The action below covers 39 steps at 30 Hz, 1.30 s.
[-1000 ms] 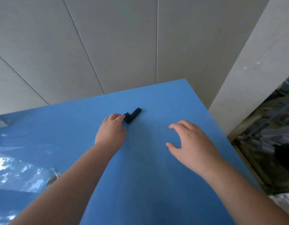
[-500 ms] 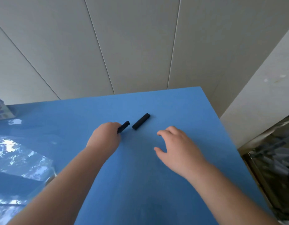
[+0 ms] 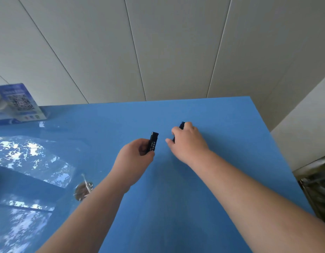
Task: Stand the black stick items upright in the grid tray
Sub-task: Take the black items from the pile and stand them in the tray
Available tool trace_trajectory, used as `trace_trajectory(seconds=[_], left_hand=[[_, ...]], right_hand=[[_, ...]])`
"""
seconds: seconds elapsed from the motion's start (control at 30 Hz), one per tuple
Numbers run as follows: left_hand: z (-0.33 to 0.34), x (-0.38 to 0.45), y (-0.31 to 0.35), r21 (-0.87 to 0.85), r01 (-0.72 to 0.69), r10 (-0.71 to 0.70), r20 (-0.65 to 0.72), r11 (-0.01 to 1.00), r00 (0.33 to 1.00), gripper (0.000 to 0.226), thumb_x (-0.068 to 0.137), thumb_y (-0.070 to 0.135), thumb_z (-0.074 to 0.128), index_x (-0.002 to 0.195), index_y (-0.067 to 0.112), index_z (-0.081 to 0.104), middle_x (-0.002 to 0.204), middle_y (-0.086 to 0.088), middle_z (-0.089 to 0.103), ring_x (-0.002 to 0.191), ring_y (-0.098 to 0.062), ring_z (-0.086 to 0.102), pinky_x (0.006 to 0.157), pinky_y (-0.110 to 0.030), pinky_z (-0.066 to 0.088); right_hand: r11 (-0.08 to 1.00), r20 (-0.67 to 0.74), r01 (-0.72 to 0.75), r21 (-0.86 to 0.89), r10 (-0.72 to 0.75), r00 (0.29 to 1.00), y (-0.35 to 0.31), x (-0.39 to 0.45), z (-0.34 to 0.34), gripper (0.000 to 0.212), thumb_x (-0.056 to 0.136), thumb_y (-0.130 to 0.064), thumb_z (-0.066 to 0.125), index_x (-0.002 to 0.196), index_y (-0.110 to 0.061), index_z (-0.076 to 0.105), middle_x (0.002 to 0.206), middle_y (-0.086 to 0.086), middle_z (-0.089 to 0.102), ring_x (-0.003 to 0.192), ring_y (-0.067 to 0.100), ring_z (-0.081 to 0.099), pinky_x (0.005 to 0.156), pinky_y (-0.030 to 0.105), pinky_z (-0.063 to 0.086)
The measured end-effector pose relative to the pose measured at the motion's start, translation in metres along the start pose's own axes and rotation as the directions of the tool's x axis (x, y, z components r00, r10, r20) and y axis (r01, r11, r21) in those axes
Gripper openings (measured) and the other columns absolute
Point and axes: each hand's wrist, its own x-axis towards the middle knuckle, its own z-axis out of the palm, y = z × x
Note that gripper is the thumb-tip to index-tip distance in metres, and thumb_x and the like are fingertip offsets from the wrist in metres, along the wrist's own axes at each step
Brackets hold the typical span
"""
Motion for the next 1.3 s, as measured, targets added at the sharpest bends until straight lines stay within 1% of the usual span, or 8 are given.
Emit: trace_trajectory(seconds=[0.2, 0.33, 0.47, 0.57, 0.7, 1.0, 1.2, 1.3], left_hand=[[-0.001, -0.010, 0.001, -0.369, 0.089, -0.074, 0.055, 0.925, 0.996, 0.031, 0.070, 0.019, 0.070, 0.100, 0.023, 0.067, 0.085, 0.002, 0.074, 0.081, -0.018, 0.076, 0.089, -0.042, 0.057], [-0.004, -0.019, 0.002, -0.520, 0.106, -0.056, 0.110, 0.848, 0.992, 0.036, 0.069, 0.015, 0.069, 0.104, 0.016, 0.067, 0.087, -0.005, 0.069, 0.086, -0.022, 0.075, 0.086, -0.038, 0.059], [-0.009, -0.033, -0.001, -0.535, 0.080, -0.026, 0.108, 0.841, 0.994, 0.033, 0.080, 0.008, 0.066, 0.111, 0.019, 0.063, 0.079, 0.001, 0.070, 0.090, -0.026, 0.075, 0.085, -0.038, 0.058], [-0.012, -0.044, -0.002, -0.531, 0.066, -0.026, 0.082, 0.845, 0.996, 0.024, 0.091, 0.002, 0.060, 0.111, 0.015, 0.061, 0.085, -0.006, 0.068, 0.091, -0.027, 0.075, 0.081, -0.037, 0.060], [-0.021, -0.061, -0.007, -0.545, 0.060, -0.057, 0.021, 0.836, 0.998, 0.014, 0.094, 0.006, 0.061, 0.105, 0.013, 0.064, 0.095, -0.011, 0.064, 0.091, -0.028, 0.074, 0.076, -0.037, 0.061], [-0.070, -0.100, -0.046, -0.428, 0.025, -0.081, -0.112, 0.903, 0.990, 0.014, 0.091, 0.020, 0.068, 0.102, 0.029, 0.070, 0.093, 0.004, 0.076, 0.085, -0.018, 0.075, 0.100, -0.049, 0.049], [-0.111, -0.125, -0.068, -0.487, -0.015, -0.080, -0.173, 0.873, 0.982, 0.013, 0.095, 0.015, 0.064, 0.105, 0.020, 0.070, 0.102, -0.003, 0.076, 0.089, -0.020, 0.075, 0.084, -0.028, 0.057], [-0.136, -0.139, -0.082, -0.517, -0.042, -0.081, -0.212, 0.855, 0.974, 0.014, 0.096, 0.015, 0.062, 0.106, 0.021, 0.070, 0.100, 0.002, 0.077, 0.089, -0.019, 0.075, 0.088, -0.031, 0.054]], right_hand=[[0.998, -0.077, 0.051, -0.044, -0.055, 0.995, 0.025, -0.024, -0.007, 0.015, 0.091, -0.009, 0.050, 0.103, -0.018, 0.051, 0.099, 0.003, 0.048, 0.088, 0.028, 0.051, 0.064, 0.033, 0.038], [0.957, -0.107, -0.055, 0.285, 0.088, 0.990, 0.045, -0.043, -0.012, 0.011, 0.090, -0.015, 0.056, 0.092, -0.024, 0.050, 0.088, -0.004, 0.064, 0.079, 0.023, 0.061, 0.065, 0.036, 0.051], [0.537, 0.077, -0.191, 0.822, 0.228, 0.971, 0.045, -0.070, -0.015, 0.037, 0.091, -0.015, 0.064, 0.121, -0.028, 0.047, 0.084, -0.007, 0.074, 0.075, 0.016, 0.075, 0.082, 0.037, 0.057], [0.343, 0.138, -0.183, 0.921, 0.153, 0.979, 0.037, -0.089, -0.017, 0.020, 0.093, -0.006, 0.062, 0.112, -0.013, 0.064, 0.075, -0.007, 0.074, 0.076, 0.015, 0.075, 0.087, 0.037, 0.060], [0.245, 0.178, -0.195, 0.950, 0.090, 0.980, 0.018, -0.106, -0.018, 0.006, 0.096, -0.011, 0.064, 0.096, -0.008, 0.069, 0.080, 0.002, 0.072, 0.081, 0.018, 0.075, 0.081, 0.038, 0.062], [0.377, 0.129, -0.094, 0.921, -0.069, 0.989, -0.046, -0.119, -0.003, 0.007, 0.096, -0.025, 0.067, 0.095, -0.025, 0.074, 0.087, -0.012, 0.077, 0.080, 0.007, 0.074, 0.082, 0.028, 0.056], [0.380, 0.095, -0.010, 0.925, -0.204, 0.974, -0.100, -0.126, 0.005, 0.010, 0.097, -0.017, 0.064, 0.097, -0.023, 0.072, 0.085, -0.010, 0.075, 0.084, 0.009, 0.072, 0.080, 0.028, 0.060], [0.417, 0.096, 0.025, 0.909, -0.267, 0.959, -0.131, -0.132, 0.010, 0.008, 0.096, -0.017, 0.066, 0.101, -0.021, 0.070, 0.092, -0.006, 0.076, 0.090, 0.014, 0.072, 0.080, 0.030, 0.061]])
